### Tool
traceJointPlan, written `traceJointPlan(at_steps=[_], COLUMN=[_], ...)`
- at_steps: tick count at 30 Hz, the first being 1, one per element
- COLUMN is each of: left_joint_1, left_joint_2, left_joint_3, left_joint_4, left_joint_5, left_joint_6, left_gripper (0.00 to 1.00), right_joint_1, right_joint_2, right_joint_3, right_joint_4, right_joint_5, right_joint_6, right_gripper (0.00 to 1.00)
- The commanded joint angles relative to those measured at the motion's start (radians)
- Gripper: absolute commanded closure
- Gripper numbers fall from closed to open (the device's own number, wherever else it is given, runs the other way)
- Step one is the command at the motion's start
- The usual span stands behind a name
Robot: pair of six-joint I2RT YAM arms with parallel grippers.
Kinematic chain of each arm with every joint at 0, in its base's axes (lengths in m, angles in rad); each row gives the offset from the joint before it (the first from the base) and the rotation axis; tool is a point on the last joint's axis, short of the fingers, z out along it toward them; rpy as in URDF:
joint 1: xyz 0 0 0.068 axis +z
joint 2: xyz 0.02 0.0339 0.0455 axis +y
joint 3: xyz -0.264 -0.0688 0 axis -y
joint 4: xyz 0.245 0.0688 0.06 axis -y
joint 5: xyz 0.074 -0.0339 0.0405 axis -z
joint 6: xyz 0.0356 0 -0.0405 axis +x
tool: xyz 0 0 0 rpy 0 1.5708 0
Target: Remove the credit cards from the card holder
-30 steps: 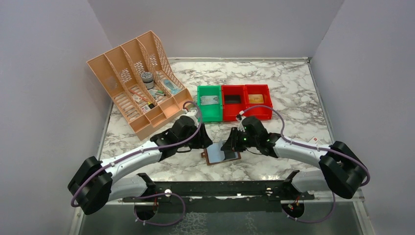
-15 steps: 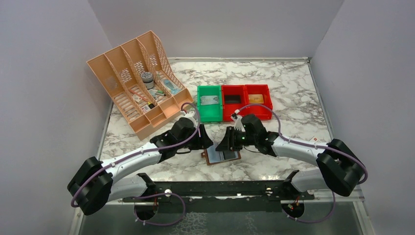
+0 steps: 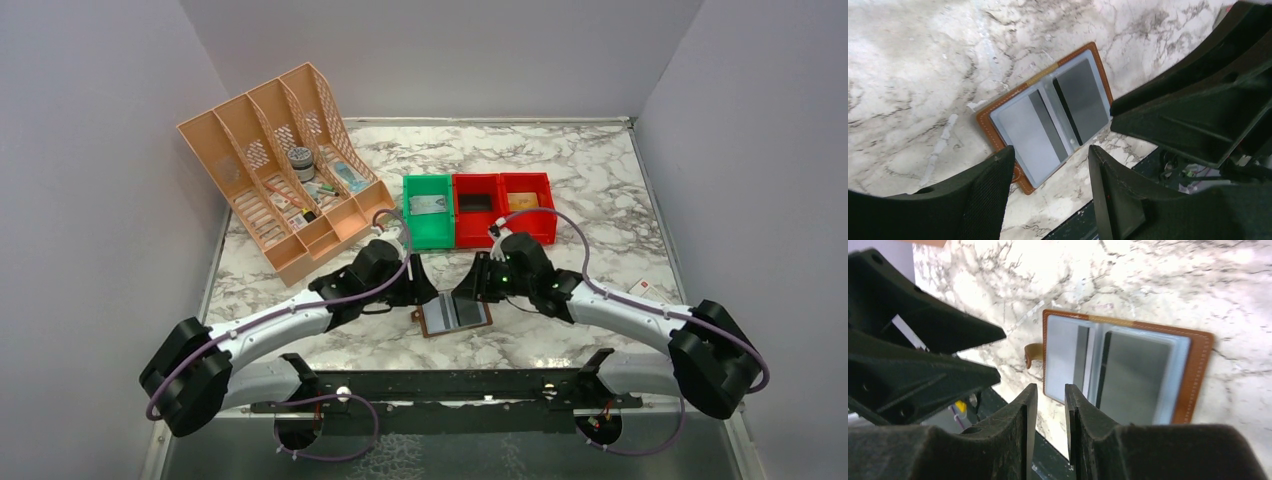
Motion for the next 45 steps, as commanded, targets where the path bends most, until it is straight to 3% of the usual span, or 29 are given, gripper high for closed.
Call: traceJointPlan(at_steps=[1,11,25,32,45], left_joint_1=[-0.045,-0.144,-0.167,-0.167,-0.167], left_joint_2=[0.068,0.169,0.178,0.188,0.227], left_joint_3=[0.077,0.076,0.004,-0.005,0.014], left_joint_4=[-0.002,0.027,-0.025,-0.038,-0.038], left_joint_5=[0.055,-0.023,-0.167,-0.196,-0.203], left_joint_6=[0.042,-0.111,-0.172,-0.172,-0.133], left_gripper=[0.42,0.42,0.44,0.53,0.72], right_joint_1=[-0.034,-0.073,-0.073,-0.073,-0.073], right_joint_2=[-0.044,-0.098,0.033,0.11,0.225], right_joint_3=[-0.008,-0.096,-0.092,-0.08,-0.026], right_joint_4=[-0.025,0.057,0.185,0.25,0.231], right_joint_5=[0.104,0.097,-0.149,-0.249,-0.29], right_joint_6=[0.006,0.037,-0.008,-0.018,-0.023], right_gripper=[0.73,0.71,0.75,0.77,0.8])
